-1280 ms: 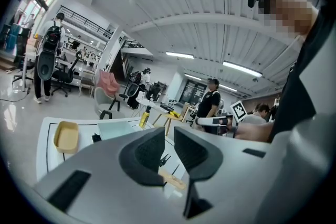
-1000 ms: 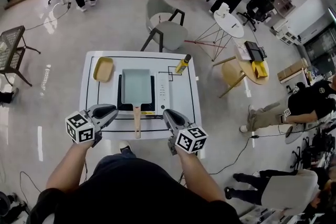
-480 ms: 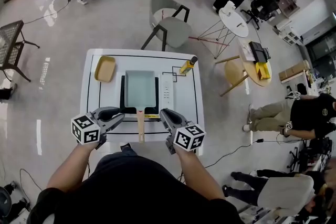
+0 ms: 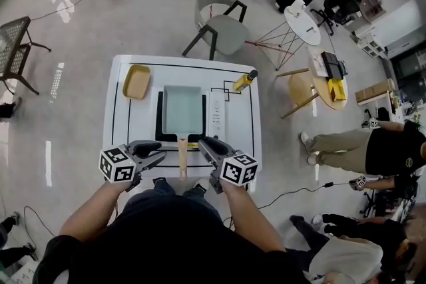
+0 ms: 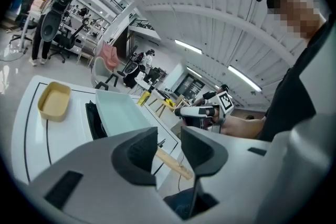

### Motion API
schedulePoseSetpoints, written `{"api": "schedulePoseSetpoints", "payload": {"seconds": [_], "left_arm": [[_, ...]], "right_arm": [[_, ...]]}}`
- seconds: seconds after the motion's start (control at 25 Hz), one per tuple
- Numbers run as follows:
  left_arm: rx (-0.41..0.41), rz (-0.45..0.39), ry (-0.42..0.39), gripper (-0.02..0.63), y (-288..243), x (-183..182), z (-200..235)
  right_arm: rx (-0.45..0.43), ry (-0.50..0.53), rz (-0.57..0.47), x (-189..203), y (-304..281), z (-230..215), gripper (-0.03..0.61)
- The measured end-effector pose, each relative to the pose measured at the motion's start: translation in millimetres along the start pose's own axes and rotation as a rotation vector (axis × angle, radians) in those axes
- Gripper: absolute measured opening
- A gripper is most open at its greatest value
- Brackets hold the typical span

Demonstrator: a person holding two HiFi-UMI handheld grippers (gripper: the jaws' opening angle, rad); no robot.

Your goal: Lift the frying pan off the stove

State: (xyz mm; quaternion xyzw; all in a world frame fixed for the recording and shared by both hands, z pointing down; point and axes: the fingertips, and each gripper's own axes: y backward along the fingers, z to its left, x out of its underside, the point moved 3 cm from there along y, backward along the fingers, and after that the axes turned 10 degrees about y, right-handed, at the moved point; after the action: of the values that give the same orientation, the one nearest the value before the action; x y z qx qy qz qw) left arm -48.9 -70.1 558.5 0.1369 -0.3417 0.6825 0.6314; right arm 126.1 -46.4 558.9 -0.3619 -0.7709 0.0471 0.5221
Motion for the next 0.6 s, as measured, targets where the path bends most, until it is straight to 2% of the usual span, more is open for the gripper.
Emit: {"api": "schedulePoseSetpoints", "payload": {"seconds": [0.4, 0.6], "left_arm": [[-0.016, 0.055, 0.143, 0.172, -22.8, 32.0, 7.7], [-0.016, 0.099, 0.201, 0.181, -41.9, 45.1, 11.8]], "right_arm": [[-0.176, -0.179, 0.143, 36.9, -33.4, -14.0, 0.195], [-0.252, -0.227, 0.2, 50.2, -45.1, -20.7, 0.222]]}}
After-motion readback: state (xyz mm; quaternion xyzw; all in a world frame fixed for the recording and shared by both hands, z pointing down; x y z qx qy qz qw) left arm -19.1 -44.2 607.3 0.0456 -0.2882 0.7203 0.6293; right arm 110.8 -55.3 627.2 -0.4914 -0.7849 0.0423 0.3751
